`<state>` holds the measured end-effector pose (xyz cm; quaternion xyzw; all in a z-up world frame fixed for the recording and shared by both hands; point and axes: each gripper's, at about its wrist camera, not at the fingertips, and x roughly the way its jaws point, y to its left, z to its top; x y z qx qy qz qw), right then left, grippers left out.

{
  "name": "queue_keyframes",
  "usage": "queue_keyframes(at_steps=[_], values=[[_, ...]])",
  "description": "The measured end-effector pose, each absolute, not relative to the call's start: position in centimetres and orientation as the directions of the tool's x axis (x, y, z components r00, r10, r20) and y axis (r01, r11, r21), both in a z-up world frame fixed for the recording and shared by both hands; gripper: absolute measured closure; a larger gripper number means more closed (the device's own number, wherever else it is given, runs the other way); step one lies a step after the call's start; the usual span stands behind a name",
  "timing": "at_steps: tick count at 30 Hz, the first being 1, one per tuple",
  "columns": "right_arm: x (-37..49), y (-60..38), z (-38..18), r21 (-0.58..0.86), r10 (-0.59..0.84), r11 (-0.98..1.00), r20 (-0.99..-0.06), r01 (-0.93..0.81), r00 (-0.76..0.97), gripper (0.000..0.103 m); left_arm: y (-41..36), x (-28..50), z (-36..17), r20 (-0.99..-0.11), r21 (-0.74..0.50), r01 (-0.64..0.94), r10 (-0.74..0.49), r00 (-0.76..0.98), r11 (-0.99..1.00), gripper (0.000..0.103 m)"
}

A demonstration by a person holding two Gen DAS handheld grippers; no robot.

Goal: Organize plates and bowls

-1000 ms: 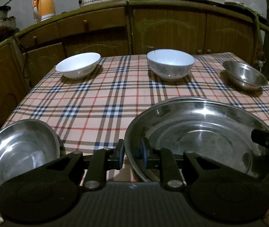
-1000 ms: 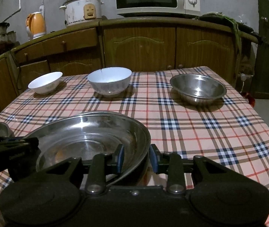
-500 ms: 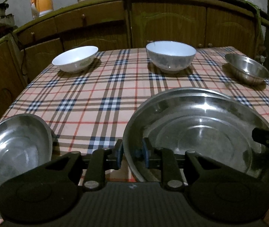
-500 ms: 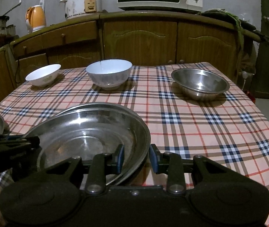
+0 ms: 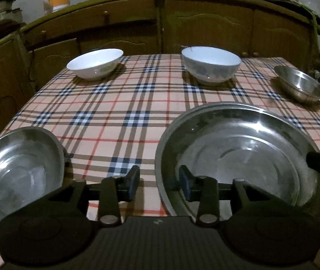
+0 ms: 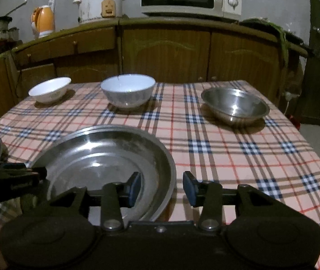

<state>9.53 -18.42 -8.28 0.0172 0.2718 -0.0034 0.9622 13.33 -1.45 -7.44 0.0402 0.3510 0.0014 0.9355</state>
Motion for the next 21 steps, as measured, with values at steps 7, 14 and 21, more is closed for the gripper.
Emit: queue_keyframes(at_steps=[7, 14, 21], values=[[6.9, -18.5, -6.6, 0.067, 0.107, 0.994, -0.492, -0.084, 0.864, 0.051, -0.7, 12.3, -6.2, -0.635, 0.082, 0.019, 0.037, 0.771, 0.996, 0.053], [3.0, -16.7, -6.4, 0.023, 0.225, 0.969, -0.483, -0.245, 0.846, 0.051, 0.3, 11.3, -5.4, -0.62, 0.087, 0.003, 0.052, 0.783, 0.996, 0.052], [2.3, -14.8, -7.1, -0.025, 0.248, 0.953, -0.507, -0.302, 0.826, 0.051, 1.7, 10.8, -5.0, -0.611, 0.087, -0.023, 0.072, 0.788, 0.996, 0.051]])
